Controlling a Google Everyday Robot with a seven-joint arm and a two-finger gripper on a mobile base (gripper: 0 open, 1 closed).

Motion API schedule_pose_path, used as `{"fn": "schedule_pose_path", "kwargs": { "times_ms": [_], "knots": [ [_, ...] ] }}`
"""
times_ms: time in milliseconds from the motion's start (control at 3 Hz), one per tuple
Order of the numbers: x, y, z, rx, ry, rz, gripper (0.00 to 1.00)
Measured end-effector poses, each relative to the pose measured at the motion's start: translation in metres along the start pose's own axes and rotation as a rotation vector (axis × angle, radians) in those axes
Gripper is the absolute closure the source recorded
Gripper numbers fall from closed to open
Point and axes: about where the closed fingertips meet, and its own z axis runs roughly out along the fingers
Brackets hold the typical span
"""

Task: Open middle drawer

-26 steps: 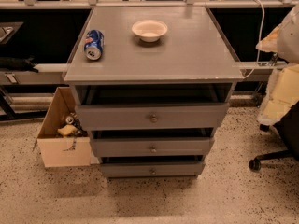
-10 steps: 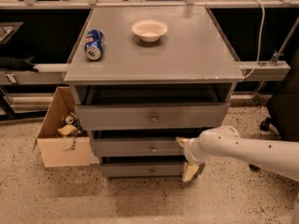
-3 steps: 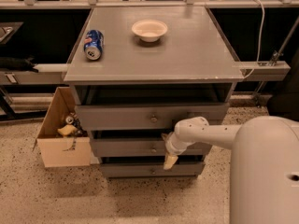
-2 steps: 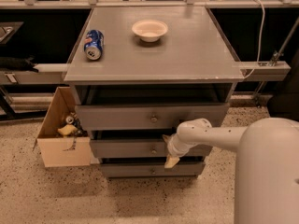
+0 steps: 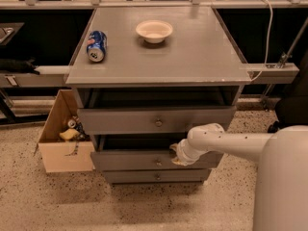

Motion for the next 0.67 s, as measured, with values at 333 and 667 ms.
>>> {"fn": "schedule_pose_path", "kwargs": {
  "times_ms": [333,667],
  "knots": [
    [-0.0030,-0.0018,-0.0053,0.000,0.000,0.000,1.00],
    [-0.0047,-0.0030,-0.0104,0.000,0.000,0.000,0.82]
  ]
}}
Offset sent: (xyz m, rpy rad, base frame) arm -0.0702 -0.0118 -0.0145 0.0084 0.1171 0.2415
